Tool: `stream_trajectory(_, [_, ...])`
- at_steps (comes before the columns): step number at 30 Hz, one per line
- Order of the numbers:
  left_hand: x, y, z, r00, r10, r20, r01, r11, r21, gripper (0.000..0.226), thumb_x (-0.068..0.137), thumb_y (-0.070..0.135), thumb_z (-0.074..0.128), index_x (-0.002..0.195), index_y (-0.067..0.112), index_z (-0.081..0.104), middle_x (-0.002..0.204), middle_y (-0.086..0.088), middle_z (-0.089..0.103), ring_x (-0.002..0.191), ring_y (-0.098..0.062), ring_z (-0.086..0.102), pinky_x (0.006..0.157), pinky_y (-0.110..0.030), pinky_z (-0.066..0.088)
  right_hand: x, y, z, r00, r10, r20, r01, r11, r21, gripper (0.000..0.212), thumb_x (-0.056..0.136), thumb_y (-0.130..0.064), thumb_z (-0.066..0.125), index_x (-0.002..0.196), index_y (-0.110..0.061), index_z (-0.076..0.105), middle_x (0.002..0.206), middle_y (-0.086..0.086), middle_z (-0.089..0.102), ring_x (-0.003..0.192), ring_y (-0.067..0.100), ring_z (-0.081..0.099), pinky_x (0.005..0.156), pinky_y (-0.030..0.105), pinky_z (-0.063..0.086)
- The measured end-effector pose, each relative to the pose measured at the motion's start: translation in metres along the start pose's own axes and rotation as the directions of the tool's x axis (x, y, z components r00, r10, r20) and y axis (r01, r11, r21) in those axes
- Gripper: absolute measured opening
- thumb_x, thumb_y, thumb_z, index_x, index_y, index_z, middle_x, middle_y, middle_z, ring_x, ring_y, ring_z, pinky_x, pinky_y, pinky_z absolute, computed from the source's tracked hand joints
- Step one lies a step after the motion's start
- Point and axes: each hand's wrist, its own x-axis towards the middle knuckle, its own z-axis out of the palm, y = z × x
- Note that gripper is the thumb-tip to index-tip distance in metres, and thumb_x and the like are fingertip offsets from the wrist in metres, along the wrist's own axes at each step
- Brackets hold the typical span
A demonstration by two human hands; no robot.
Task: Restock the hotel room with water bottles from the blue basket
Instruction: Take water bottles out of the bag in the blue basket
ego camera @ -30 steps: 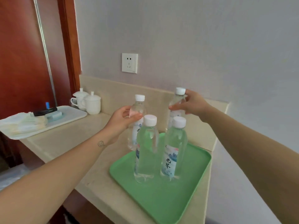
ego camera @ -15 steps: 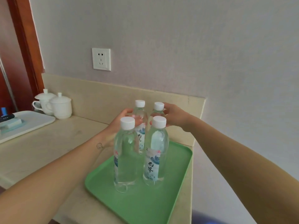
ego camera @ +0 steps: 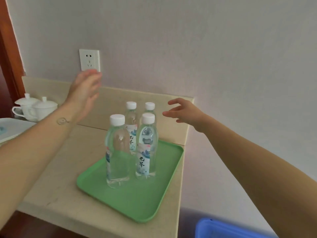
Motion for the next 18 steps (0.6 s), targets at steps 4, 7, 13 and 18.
stream_trajectory(4, [-0.024, 0.06, 0.027, 0.964, 0.247, -0.096, -0.259, 0.955, -0.146, 0.013, 0.092, 0.016, 0.054, 0.099, 0.026, 0.051, 0.093, 0.008, 0.06, 0.09, -0.008, 0.06, 0.084, -0.021, 0.042, -0.032, 0.008, -0.034, 0.996, 0.001, -0.084, 0.002, 0.999, 0.034, 0.047, 0.087, -0.027, 0.074, 0.128, -0.016, 0.054, 0.12, 0.014, 0.065, 0.104, 0.025, 0.062, 0.095, 0.04, 0.051])
stream_trajectory(7, [-0.057, 0.086, 0.076, 0.901, 0.432, 0.034, -0.422, 0.892, -0.161, 0.019, 0.086, 0.017, 0.054, 0.104, 0.016, 0.047, 0.091, 0.007, 0.06, 0.09, -0.008, 0.059, 0.081, -0.02, 0.043, -0.064, 0.022, -0.061, 0.989, 0.018, -0.146, -0.011, 0.999, 0.049, 0.04, 0.09, -0.025, 0.071, 0.125, -0.015, 0.056, 0.117, 0.013, 0.066, 0.107, 0.026, 0.065, 0.094, 0.04, 0.052])
stream_trajectory(13, [-0.18, 0.068, 0.215, 0.809, 0.449, 0.38, -0.413, 0.894, -0.175, 0.015, 0.076, 0.022, 0.061, 0.089, 0.02, 0.055, 0.086, 0.008, 0.063, 0.095, -0.012, 0.061, 0.085, -0.027, 0.045, -0.176, 0.097, -0.133, 0.963, 0.154, -0.22, -0.144, 0.988, 0.06, 0.028, 0.09, -0.027, 0.07, 0.116, -0.018, 0.062, 0.099, 0.003, 0.073, 0.089, 0.015, 0.069, 0.086, 0.034, 0.055])
stream_trajectory(18, [-0.297, -0.012, 0.315, 0.747, 0.219, 0.628, -0.241, 0.969, -0.051, 0.022, 0.082, 0.017, 0.055, 0.103, 0.022, 0.053, 0.097, 0.001, 0.062, 0.094, -0.011, 0.06, 0.081, -0.02, 0.044, -0.305, 0.201, -0.194, 0.893, 0.377, -0.246, -0.364, 0.926, 0.099, 0.027, 0.092, -0.026, 0.068, 0.116, -0.015, 0.063, 0.097, 0.004, 0.073, 0.085, 0.015, 0.068, 0.083, 0.034, 0.055])
